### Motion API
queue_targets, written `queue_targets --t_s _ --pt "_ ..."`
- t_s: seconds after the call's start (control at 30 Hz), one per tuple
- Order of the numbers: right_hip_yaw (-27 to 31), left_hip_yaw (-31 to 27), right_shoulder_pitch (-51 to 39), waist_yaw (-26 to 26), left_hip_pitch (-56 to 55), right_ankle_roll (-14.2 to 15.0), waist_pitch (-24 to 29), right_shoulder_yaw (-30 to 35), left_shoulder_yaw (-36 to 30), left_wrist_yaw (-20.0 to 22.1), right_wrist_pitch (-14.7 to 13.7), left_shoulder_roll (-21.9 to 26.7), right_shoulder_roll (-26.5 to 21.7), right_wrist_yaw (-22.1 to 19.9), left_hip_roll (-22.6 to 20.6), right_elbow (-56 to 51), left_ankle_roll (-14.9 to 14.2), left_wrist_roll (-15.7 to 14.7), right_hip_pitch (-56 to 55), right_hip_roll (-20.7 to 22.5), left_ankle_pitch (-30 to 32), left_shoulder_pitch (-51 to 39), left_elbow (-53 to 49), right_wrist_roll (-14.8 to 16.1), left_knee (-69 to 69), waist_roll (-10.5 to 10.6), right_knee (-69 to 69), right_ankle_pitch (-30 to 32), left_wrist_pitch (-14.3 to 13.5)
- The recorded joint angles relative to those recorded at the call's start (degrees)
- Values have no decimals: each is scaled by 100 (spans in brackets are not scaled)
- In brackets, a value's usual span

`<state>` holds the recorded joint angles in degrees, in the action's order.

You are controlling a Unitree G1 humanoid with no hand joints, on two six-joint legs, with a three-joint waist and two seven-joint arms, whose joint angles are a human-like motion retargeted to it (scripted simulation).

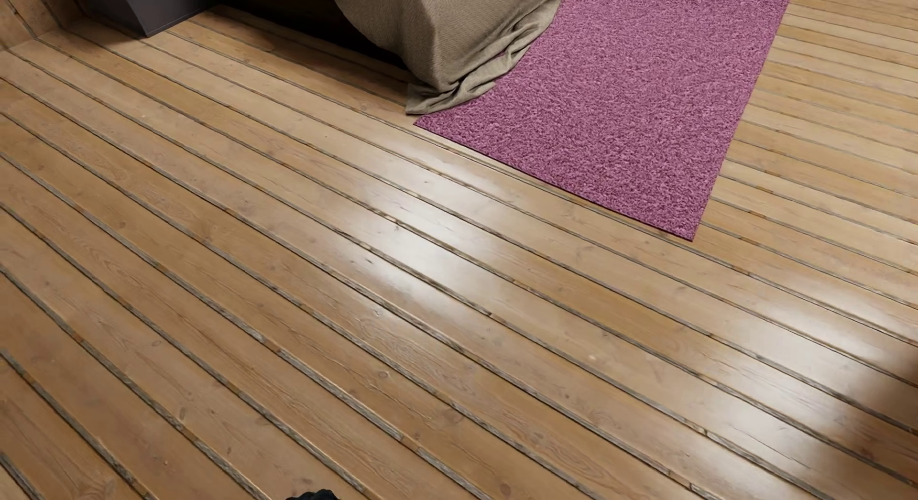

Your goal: Head to the bed

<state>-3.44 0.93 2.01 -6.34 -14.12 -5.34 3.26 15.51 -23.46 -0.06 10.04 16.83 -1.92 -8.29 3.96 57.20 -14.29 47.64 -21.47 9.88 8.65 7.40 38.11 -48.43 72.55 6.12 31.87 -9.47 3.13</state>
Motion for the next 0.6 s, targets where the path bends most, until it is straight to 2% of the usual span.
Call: queue_targets --t_s 0.03,0.1,0.17,0.23,0.27,0.3,0.33,0.37,0.43,0.47,0.53,0.57,0.6 --pt "-43 -97 -257 81 -433 -3 33 19 310 331 -28 -42 2 -47 226 37 83 -296 241 109 -594 221 -187 -102 255 81 35 -190 175" --pt "-41 -159 -762 256 -1170 -4 62 -112 905 1026 -31 -305 40 -160 462 -65 528 -781 796 271 -1486 534 -283 -150 -52 162 -102 -433 531" --pt "82 -89 -1103 443 -1663 8 39 -176 1235 1226 -246 -436 7 -302 526 -380 737 -976 1305 354 -1882 668 -201 -89 -1288 139 -348 -536 735" --pt "263 147 -1391 612 -1878 31 -31 -16 1266 1076 -536 -482 -127 -406 518 -786 921 -903 1715 371 -1595 650 86 -49 -3168 49 -594 -587 804" --pt "351 311 -1490 674 -1865 42 -83 94 1242 940 -655 -508 -202 -442 485 -991 814 -807 1931 366 -1341 615 263 -2 -4273 -8 -782 -570 828" --pt "432 413 -1549 718 -1764 49 -140 209 1230 805 -747 -549 -271 -457 389 -1180 593 -696 2175 352 -1243 583 431 71 -5422 -69 -1034 -515 855" --pt "508 386 -1569 757 -1785 50 -185 337 1259 701 -812 -578 -312 -453 301 -1346 542 -594 2418 376 -1331 579 565 151 -6069 -128 -1206 -509 881" --pt "576 280 -1550 787 -1828 66 -224 469 1316 635 -842 -640 -363 -424 232 -1499 88 -519 2665 385 -1304 580 660 213 -6227 -183 -1313 -498 887" --pt "621 122 -1371 842 -1954 50 -296 689 1468 604 -851 -847 -459 -430 35 -1721 851 -443 3080 290 -454 590 771 308 -5634 -324 -1433 -381 851" --pt "588 128 -1197 875 -1926 45 -332 745 1547 614 -824 -937 -451 -582 -38 -1693 1085 -402 3236 223 -174 603 809 334 -5255 -425 -1343 -199 841" --pt "511 239 -824 979 -1820 62 -386 778 1783 668 -479 -1138 -316 -920 -211 -1156 1383 -329 3278 10 -481 601 829 263 -4765 -677 -912 612 880" --pt "547 357 -737 1040 -1656 333 -393 841 1976 729 -211 -1267 -214 -834 -274 -682 1450 -347 3101 -120 -684 607 769 221 -4747 -801 -445 1144 887" --pt "531 507 -751 1100 -1467 605 -384 1021 2171 795 -21 -1400 -156 -471 -319 -160 1491 -401 2792 -283 -870 623 680 142 -4787 -908 213 1711 833"
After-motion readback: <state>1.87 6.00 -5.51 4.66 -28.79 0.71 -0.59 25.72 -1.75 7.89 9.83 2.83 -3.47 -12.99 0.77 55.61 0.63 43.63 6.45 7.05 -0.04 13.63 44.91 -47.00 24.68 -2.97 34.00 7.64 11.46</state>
